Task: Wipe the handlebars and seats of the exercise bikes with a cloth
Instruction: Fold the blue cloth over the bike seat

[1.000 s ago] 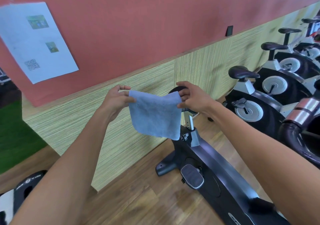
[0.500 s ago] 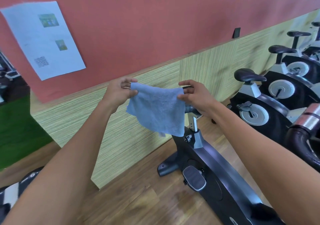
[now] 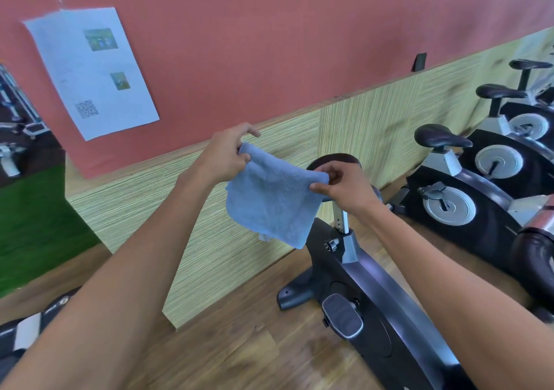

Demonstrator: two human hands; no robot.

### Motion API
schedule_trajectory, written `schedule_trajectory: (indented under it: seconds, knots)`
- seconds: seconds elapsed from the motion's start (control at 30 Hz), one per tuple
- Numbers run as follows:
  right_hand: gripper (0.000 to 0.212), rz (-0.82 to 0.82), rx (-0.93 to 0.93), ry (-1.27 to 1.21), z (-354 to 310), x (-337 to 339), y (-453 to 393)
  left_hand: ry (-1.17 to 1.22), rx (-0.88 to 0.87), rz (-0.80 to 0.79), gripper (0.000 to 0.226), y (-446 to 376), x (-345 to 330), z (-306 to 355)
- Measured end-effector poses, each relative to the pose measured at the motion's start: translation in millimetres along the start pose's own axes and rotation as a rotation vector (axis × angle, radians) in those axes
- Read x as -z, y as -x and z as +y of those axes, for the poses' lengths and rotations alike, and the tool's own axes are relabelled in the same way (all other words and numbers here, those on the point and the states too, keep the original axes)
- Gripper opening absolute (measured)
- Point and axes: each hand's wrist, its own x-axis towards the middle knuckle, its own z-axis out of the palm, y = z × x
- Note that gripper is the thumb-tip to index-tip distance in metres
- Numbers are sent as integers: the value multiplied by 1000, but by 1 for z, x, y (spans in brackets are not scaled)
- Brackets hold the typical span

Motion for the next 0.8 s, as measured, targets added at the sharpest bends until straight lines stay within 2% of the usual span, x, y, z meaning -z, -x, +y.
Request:
schedule_trajectory:
  seconds: [0.2,0.37,0.53,0.6,0.7,0.8]
  knots:
    - [23,-8,3,56,9,-4,-1,-92,14,53,31,-5,-6,0]
    - [28,-122,23,94,11,6,1,-108,-33,15,23,-4,-6,0]
    - [16,-104,50,91,21,4,5,306,82,-102,40,5,-9,5]
    - [16,-92,60,73,22,3,8,362,85,-172,49,9,-10,3]
    - [16,-103,62,59,22,5,10,282,45,-187,52,10,-14,-1]
    - [5,-191,73,100,25,6,12,26,-33,-166,44,7,-19,-5]
